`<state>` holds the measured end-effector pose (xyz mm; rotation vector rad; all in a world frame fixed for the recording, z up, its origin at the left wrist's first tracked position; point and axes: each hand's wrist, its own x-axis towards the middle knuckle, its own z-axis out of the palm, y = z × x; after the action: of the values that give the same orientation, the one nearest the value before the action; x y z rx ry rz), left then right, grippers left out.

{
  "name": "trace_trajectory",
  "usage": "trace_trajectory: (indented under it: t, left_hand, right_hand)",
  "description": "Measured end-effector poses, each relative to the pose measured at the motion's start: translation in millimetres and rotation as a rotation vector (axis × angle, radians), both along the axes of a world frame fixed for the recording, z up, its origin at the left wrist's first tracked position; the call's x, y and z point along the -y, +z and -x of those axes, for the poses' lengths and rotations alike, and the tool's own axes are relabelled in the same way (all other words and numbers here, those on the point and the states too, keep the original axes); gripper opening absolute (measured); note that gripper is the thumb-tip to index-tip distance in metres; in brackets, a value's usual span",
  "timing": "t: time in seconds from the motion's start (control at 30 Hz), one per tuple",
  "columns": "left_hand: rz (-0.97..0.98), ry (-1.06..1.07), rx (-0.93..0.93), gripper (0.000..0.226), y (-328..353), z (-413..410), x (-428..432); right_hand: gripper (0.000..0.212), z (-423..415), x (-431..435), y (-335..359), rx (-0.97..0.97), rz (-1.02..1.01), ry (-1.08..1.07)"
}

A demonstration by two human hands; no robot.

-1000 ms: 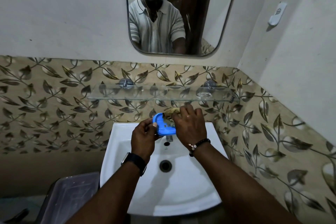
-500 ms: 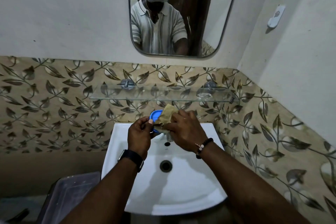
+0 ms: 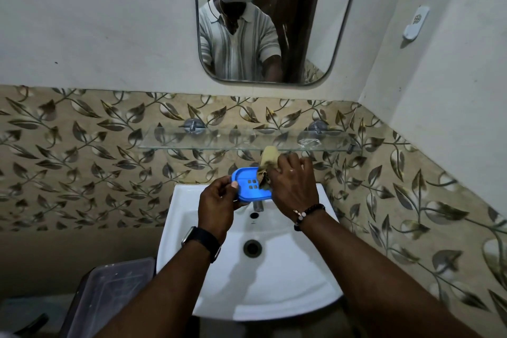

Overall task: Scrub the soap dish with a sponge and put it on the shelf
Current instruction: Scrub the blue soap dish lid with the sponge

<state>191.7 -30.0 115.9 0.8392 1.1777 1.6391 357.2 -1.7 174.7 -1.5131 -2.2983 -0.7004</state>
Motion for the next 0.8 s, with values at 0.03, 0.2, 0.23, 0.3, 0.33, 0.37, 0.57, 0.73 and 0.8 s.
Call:
trace_trajectory:
  t: [0.03,0.2,0.23,0.3,0.33,0.37,0.57,0.73,0.8]
  left_hand:
    - [-0.001,0.001,-0.006,0.014,0,0,0]
    - [-0.029,-0.019,-0.03,0.017,2,1,-1]
    - [-0.032,-0.016,-0.016,0.017,3,2,-1]
    - [-0.045,-0.015,-0.006,0.017,4,6,-2]
    - [-0.053,-0.016,-0.007,0.016,5,8,-2]
    - [-0.061,-0.013,-0.006,0.015,5,10,-2]
    - [-0.077,0.072,0.004,0.012,9,13,-6]
    - [-0.076,0.164,0.062,0.01,1,10,-6]
    - [-0.064,0.178,0.095,0.009,-3,8,-6]
  right_hand:
    - [0.026,4,2,0,-0.064,0.042,-0.026]
    - [0.034,35,17,-7,-0.34,0.236,0.168]
    - [0.036,38,18,-7,-0.331,0.247,0.225]
    - [0.038,37,15,-3,-0.222,0.18,0.278]
    - [0.038,31,12,0,-0.132,0.11,0.279]
    - [0.037,25,8,3,-0.047,0.033,0.268]
    - [0.026,15,6,18,0.137,-0.111,0.114]
    - [0.019,27,18,21,0.07,0.091,-0.071]
    - [0.019,31,22,14,-0.026,0.204,-0.08]
